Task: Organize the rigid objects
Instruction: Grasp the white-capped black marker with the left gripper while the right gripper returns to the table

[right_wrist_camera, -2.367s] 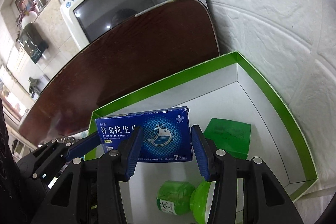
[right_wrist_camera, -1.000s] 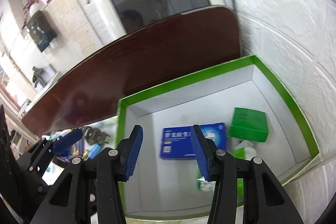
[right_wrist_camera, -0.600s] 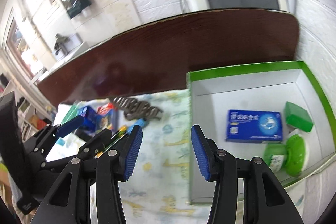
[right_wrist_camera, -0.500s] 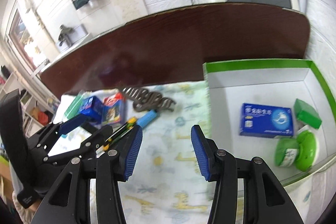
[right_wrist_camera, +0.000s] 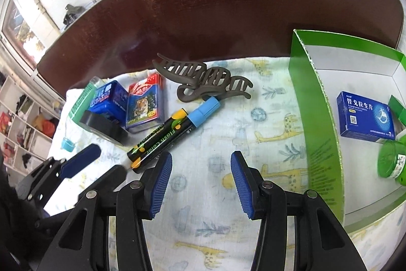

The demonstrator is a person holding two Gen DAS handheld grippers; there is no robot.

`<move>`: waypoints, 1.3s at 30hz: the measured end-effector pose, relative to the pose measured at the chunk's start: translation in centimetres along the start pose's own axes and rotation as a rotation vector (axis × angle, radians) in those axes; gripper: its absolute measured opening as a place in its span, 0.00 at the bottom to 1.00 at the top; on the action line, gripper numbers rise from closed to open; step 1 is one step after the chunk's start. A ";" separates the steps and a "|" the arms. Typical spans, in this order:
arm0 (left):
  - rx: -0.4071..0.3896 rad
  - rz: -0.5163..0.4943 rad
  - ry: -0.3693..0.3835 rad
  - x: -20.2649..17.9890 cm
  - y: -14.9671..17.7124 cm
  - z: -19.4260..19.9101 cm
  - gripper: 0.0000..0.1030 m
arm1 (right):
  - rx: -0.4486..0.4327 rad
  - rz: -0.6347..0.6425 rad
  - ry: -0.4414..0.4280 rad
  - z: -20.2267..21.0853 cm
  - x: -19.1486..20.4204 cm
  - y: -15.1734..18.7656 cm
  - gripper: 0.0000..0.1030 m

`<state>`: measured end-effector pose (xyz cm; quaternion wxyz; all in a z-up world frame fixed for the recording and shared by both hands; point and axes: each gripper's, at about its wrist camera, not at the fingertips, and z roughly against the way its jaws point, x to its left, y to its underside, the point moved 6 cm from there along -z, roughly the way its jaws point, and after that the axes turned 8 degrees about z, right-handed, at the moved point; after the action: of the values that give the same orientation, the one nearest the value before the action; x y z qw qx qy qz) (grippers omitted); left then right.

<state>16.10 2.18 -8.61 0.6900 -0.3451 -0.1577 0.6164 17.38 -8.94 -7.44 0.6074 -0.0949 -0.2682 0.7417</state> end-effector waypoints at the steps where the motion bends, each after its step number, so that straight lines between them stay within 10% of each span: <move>1: 0.005 0.012 0.014 0.3 0.0 0.0 0.31 | 0.003 -0.001 0.003 -0.3 0.1 -0.1 0.48; 8: 0.014 0.001 0.119 -0.3 0.1 0.7 0.20 | 0.036 -0.034 -0.016 -2.7 0.8 -0.8 0.48; 20: 0.123 -0.077 0.012 -0.8 -0.8 -4.4 0.20 | 0.059 -0.001 -0.006 -5.3 1.0 -1.8 0.48; 25: 0.132 -0.092 -0.009 -0.8 -1.3 -5.5 0.20 | 0.077 0.082 0.138 -5.0 -0.9 -1.4 0.40; 39: 0.274 -0.100 -0.046 -1.2 0.7 -5.8 0.32 | 0.067 -0.052 -0.054 -4.8 -1.3 -1.6 0.40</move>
<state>19.03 -0.59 -12.96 0.7568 -0.2253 -0.1048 0.6045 21.30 -8.66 -10.94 0.6219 -0.0473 -0.2618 0.7365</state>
